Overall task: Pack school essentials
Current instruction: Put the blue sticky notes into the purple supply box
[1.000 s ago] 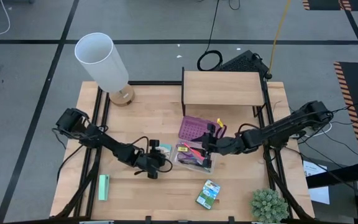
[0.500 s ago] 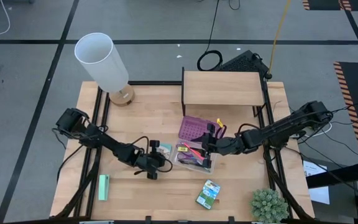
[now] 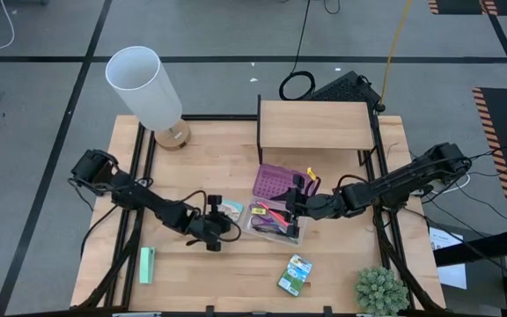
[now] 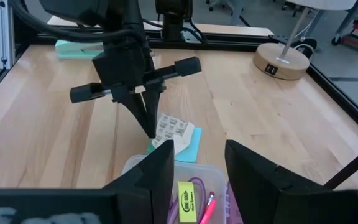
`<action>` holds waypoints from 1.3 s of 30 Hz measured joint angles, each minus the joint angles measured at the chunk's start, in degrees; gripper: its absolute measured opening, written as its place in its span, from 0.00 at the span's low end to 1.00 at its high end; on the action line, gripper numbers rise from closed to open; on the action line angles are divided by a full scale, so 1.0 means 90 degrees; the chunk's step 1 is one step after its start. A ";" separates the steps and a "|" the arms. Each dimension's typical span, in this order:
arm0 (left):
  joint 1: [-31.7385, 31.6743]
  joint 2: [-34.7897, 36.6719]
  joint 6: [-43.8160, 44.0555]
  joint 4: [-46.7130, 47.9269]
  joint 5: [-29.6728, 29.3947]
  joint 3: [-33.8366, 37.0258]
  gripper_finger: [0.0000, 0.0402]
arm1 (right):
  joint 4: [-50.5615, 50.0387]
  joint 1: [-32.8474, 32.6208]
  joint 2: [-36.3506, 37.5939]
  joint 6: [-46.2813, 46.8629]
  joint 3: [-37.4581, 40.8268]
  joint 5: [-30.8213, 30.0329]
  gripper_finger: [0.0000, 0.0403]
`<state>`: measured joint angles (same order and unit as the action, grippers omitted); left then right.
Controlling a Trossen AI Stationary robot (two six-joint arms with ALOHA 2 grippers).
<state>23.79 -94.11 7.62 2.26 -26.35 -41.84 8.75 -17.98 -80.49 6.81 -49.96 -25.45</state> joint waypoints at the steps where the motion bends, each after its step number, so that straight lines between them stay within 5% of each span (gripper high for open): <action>1: 0.0000 0.0000 0.0002 -0.0013 -0.0004 -0.0001 0.03 | -0.0001 0.0000 0.0000 0.0000 -0.0001 0.0000 0.34; 12: -0.0004 0.0002 -0.0022 -0.0079 -0.0253 -0.0001 0.01 | 0.0148 0.0000 -0.0147 0.0017 -0.0001 -0.0007 0.34; 21: -0.0015 0.0469 -0.0136 -0.0022 -0.0418 -0.0001 0.00 | 0.1369 0.0210 -0.1281 0.0027 -0.0074 -0.0005 0.34; 31: -0.0194 0.1083 -0.0294 0.0211 -0.0429 -0.0001 0.00 | 0.0777 0.0641 -0.3393 -0.0291 -0.1925 0.0850 0.54; 39: -0.0170 0.1083 -0.0300 0.0284 -0.0422 -0.0003 0.00 | 0.0369 0.0707 -0.3956 -0.0419 -0.2627 0.0835 0.59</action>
<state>22.26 -84.36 4.92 4.82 -30.15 -41.87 12.08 -11.61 -116.09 3.04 -73.60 -17.93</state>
